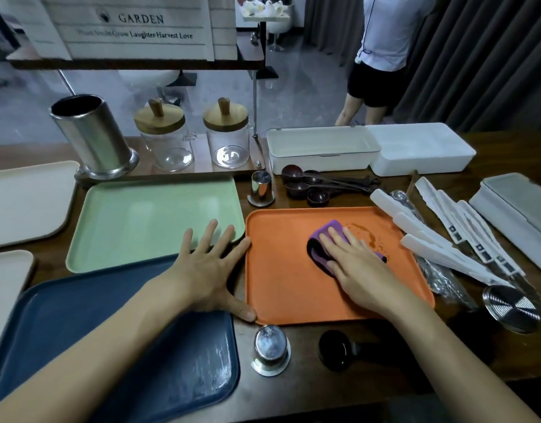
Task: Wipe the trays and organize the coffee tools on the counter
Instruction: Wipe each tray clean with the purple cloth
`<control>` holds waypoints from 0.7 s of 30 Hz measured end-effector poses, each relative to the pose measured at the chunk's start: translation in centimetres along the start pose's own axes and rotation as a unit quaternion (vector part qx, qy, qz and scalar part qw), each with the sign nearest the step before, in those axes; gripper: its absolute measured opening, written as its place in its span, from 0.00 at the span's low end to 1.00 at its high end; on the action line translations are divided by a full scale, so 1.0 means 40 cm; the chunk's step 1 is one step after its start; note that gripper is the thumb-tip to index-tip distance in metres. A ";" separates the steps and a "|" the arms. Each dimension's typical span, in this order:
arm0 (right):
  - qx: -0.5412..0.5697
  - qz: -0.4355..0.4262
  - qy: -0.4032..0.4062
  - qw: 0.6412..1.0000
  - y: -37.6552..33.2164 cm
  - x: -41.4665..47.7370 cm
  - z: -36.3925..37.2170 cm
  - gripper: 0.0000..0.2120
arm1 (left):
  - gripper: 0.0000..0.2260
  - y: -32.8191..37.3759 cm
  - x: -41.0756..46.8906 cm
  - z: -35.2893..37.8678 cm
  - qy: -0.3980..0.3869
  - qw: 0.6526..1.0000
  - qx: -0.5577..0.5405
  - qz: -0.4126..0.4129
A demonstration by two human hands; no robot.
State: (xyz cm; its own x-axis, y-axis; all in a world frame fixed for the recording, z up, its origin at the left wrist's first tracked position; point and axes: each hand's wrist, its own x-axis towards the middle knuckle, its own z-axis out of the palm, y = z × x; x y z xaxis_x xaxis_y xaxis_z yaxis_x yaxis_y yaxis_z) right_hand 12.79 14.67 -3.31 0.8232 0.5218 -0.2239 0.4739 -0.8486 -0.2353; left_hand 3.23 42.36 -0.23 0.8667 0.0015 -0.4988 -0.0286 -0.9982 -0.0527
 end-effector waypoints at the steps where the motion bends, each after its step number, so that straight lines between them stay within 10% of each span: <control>1: 0.000 0.028 0.004 1.000 0.018 -0.016 -0.005 0.28 | 0.63 0.001 0.000 -0.007 -0.006 1.000 0.009 0.003; 11: 0.000 0.126 0.039 0.991 0.023 -0.066 -0.001 0.28 | 0.50 0.078 0.082 -0.094 0.071 0.987 0.069 0.129; 21: -0.025 0.036 0.040 0.998 -0.098 0.052 -0.005 0.27 | 0.61 0.067 0.124 -0.031 0.093 0.982 0.052 0.156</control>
State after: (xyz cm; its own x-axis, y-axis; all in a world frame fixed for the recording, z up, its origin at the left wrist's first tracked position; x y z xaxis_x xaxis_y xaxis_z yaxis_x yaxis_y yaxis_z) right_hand 12.69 19.07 -2.68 0.8771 0.4523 -0.1616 0.4259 -0.8879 -0.1737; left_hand 8.07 39.61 -1.79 0.8838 -0.3233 -0.3382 -0.3491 -0.9369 -0.0166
